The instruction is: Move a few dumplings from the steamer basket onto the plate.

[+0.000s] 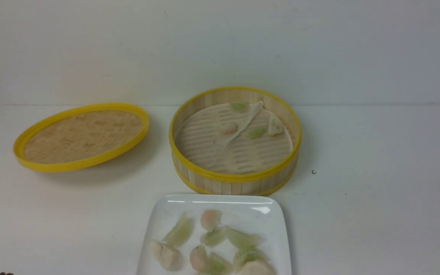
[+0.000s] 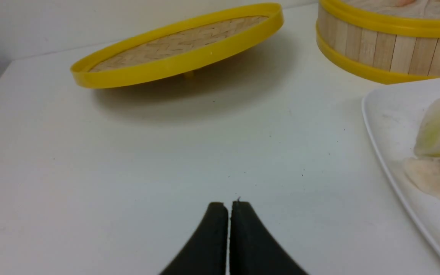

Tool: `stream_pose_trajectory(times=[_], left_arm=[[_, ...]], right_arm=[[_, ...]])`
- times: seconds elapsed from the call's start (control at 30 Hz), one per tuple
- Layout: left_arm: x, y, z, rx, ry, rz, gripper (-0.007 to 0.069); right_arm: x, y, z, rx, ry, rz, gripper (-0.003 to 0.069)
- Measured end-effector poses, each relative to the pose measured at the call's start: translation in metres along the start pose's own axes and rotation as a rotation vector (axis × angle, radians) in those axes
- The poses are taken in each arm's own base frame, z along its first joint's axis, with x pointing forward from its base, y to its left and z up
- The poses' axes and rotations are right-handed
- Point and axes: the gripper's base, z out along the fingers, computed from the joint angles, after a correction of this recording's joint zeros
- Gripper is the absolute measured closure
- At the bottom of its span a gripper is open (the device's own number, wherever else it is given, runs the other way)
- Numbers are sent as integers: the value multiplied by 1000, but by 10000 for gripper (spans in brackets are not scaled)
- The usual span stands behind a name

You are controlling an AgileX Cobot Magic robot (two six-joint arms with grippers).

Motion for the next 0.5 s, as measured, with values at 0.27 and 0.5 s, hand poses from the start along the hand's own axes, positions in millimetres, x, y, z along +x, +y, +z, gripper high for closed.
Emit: stream_pose_trajectory(times=[0.27, 0.5], left_arm=[[0, 0, 0, 0, 0, 0, 631], [0, 0, 0, 0, 0, 0, 631]], right_arm=[[7, 2, 4, -9, -19, -13, 673], [50, -16, 14, 331, 69, -38, 673]])
